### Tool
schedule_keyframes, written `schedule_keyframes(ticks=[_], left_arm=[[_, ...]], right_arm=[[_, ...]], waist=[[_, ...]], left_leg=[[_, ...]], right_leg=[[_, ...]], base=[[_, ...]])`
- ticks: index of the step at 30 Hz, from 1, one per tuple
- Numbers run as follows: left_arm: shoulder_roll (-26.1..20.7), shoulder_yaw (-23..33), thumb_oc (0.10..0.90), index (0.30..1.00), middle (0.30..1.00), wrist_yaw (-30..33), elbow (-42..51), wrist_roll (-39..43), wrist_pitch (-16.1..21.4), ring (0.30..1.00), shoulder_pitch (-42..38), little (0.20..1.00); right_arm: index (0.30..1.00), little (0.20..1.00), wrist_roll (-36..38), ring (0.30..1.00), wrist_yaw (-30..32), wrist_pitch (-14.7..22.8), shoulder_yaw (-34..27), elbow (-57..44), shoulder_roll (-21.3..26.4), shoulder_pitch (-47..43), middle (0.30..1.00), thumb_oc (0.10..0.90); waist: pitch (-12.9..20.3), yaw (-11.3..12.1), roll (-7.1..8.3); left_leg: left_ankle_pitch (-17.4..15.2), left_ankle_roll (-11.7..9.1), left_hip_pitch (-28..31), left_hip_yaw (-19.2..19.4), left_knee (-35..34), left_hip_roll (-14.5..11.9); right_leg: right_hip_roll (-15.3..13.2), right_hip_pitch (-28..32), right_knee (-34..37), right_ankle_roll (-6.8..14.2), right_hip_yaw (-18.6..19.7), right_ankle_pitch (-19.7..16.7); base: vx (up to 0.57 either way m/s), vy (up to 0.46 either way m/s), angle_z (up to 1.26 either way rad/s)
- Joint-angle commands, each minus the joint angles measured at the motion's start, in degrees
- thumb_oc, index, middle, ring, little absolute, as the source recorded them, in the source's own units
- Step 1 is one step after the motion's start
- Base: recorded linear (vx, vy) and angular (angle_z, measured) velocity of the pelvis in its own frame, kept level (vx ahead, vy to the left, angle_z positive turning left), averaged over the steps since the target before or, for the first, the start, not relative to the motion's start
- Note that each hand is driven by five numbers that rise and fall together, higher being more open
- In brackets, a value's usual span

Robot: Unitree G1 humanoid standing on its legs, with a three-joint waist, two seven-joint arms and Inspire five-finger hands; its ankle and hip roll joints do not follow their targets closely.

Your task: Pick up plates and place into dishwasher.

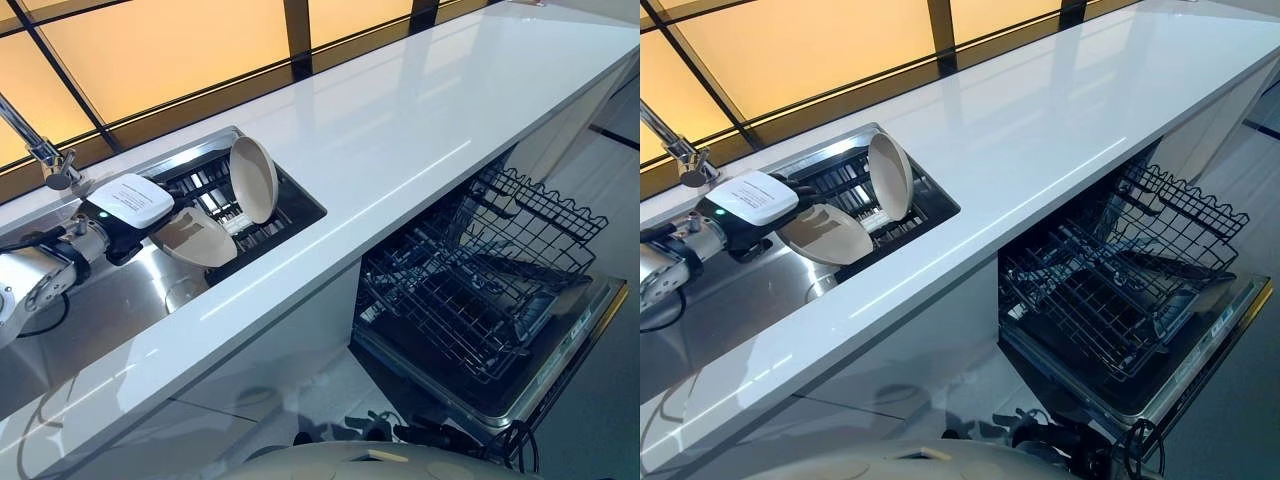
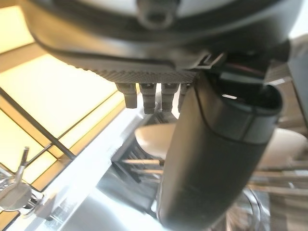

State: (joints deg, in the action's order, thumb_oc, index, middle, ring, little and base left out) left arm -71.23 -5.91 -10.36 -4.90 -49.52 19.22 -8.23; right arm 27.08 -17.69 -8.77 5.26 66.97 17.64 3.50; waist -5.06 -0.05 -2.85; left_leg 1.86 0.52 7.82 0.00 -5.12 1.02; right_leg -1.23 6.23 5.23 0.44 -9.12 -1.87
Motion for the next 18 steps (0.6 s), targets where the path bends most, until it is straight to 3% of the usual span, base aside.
schedule_keyframes(ticks=[1,9,10,11,12,13,18], left_arm=[[-2.8,2.9,0.800,0.900,0.900,-1.1,-0.8,1.0,-1.6,0.900,-13.0,0.900],[-1.7,1.0,0.800,0.900,0.900,-15.9,0.3,1.2,-3.2,0.900,-14.1,0.900],[-1.5,0.7,0.589,0.719,0.719,-17.1,0.0,1.3,-3.7,0.719,-14.2,0.689],[-1.5,0.4,0.429,0.582,0.582,-17.4,-0.4,1.1,-3.8,0.582,-14.3,0.529],[-1.6,0.1,0.204,0.389,0.389,-17.5,-0.6,1.0,-4.2,0.389,-14.6,0.304],[-1.7,-0.2,0.100,0.300,0.300,-17.3,-0.8,0.7,-4.3,0.300,-14.9,0.200],[-1.7,-0.8,0.100,0.300,0.300,-11.7,-1.8,1.8,-6.3,0.300,-16.2,0.200]], right_arm=[[0.900,0.900,2.9,0.900,-0.6,0.0,-1.5,0.1,1.9,-1.6,0.900,0.800],[0.900,0.900,3.5,0.900,-0.8,0.2,-2.7,0.9,2.5,-2.0,0.900,0.800],[0.900,0.900,3.9,0.900,-0.8,0.3,-2.9,1.0,2.6,-1.9,0.900,0.800],[0.900,0.900,4.4,0.900,-0.7,0.5,-2.9,1.1,2.6,-1.9,0.900,0.800],[0.900,0.900,5.0,0.900,-0.5,0.9,-3.0,1.1,2.5,-1.9,0.900,0.800],[0.900,0.900,6.6,0.900,0.2,1.2,-3.3,0.8,2.4,-1.7,0.900,0.800],[0.900,0.900,17.3,0.900,2.9,0.9,-7.1,-0.9,1.6,-0.5,0.900,0.800]], waist=[[1.1,-1.1,-2.31],[0.6,-1.3,-1.81],[0.6,-1.3,-1.75],[0.6,-1.4,-1.76],[0.5,-1.5,-1.79],[0.5,-1.6,-1.87],[0.9,-2.4,-2.23]], left_leg=[[-5.7,1.1,-0.2,2.2,0.1,3.0],[-7.5,2.1,-0.2,3.1,3.1,3.4],[-7.8,2.2,-0.2,3.2,3.6,3.5],[-7.9,2.3,-0.3,3.2,3.9,3.6],[-8.0,2.4,-0.2,3.2,3.9,3.6],[-7.9,2.4,0.0,3.1,3.6,3.6],[-6.6,2.1,0.9,2.6,0.5,3.3]], right_leg=[[3.6,-0.2,-5.8,2.6,-0.1,8.5],[3.3,-0.2,-6.3,2.5,0.9,8.6],[3.3,-0.1,-6.4,2.4,1.1,8.6],[3.3,-0.2,-6.5,2.4,1.2,8.6],[3.3,-0.1,-6.6,2.4,1.3,8.7],[3.3,-0.1,-6.8,2.5,1.4,8.7],[3.4,-0.3,-7.3,2.8,1.3,9.0]], base=[[0.04,-0.015,-0.01],[0.03,-0.016,-0.06],[0.02,-0.010,-0.07],[0.02,-0.007,-0.06],[0.02,-0.005,-0.05],[0.03,-0.005,-0.05],[0.03,-0.002,-0.08]])
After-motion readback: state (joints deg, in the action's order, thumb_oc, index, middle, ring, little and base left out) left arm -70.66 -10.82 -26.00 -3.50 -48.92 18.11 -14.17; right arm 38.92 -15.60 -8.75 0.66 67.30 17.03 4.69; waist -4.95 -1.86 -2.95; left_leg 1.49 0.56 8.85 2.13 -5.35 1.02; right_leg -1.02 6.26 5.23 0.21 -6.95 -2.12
